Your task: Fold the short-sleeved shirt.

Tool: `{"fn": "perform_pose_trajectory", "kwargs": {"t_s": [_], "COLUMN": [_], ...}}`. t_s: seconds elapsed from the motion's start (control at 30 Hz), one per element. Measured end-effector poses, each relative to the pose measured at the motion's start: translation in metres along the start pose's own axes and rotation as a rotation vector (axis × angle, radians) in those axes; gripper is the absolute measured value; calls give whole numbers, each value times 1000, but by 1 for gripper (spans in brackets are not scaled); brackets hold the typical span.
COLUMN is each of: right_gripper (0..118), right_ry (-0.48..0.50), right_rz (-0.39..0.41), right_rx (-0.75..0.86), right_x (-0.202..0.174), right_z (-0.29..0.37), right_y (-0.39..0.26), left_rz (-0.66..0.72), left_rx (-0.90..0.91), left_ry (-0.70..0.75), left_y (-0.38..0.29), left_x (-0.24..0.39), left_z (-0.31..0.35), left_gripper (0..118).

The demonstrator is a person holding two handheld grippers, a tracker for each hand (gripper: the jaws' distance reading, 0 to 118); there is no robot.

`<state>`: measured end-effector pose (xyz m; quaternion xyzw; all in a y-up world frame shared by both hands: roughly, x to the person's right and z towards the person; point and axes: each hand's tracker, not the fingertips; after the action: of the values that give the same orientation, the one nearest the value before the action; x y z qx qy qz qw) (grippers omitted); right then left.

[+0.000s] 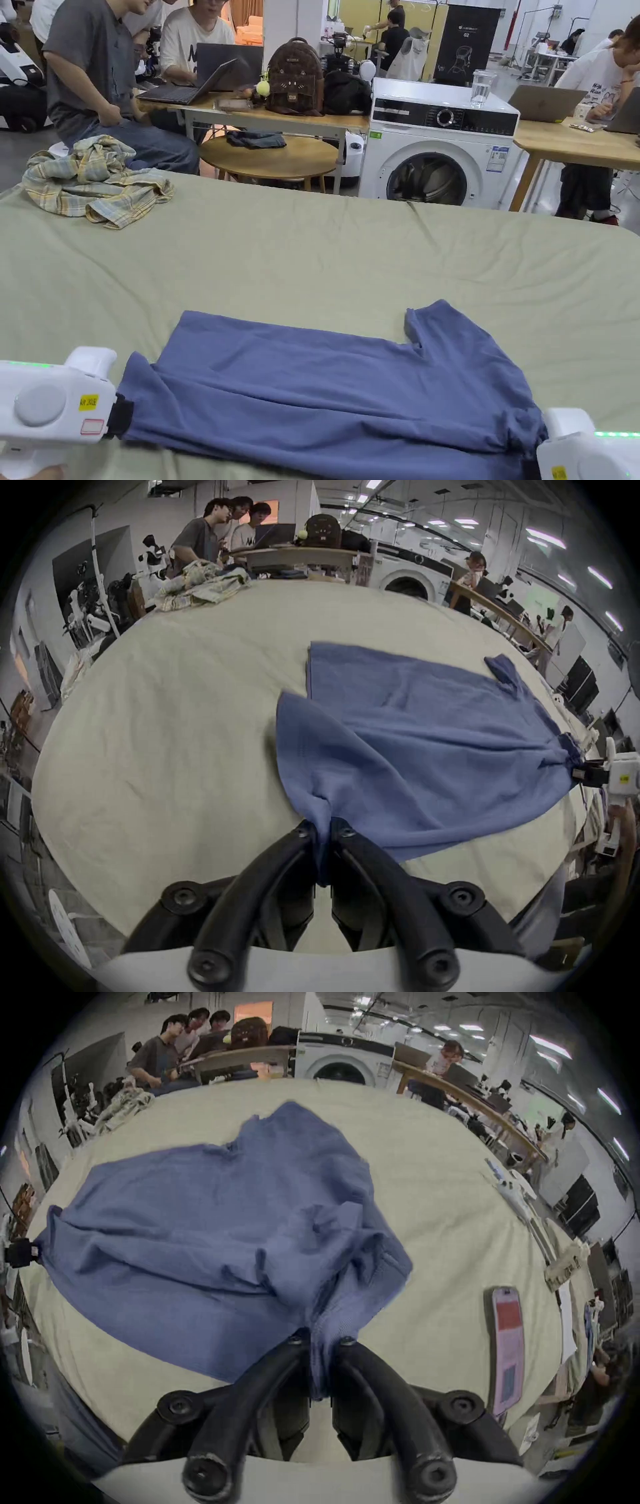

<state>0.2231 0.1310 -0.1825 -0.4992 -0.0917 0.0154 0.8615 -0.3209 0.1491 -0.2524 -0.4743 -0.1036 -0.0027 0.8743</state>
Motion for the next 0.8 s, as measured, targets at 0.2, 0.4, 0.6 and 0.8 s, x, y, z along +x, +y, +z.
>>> {"fn": "perform_pose_trajectory", "kwargs": {"t_s": [0.2,0.4,0.6,0.8], "right_gripper": [6,46,49,47], "right_ry": [-25,-61,-39,8], "right_rz": [-22,-48,-126,-143], "right_rx": [-14,-1,228,522], "right_x": [-8,-8,-12,-51], "right_z": [-22,-4,50,67], "right_y": [-8,-1,25,43], "left_rz": [-20,47,50,-42], "left_rx": [-46,-42,171,414], "left_ry": [25,-9,-24,31], "left_y": [-11,-1,23,40], "left_x": [4,-1,15,45], "left_z": [-27,-17,30,45], "left_gripper": [1,7,35,35]}}
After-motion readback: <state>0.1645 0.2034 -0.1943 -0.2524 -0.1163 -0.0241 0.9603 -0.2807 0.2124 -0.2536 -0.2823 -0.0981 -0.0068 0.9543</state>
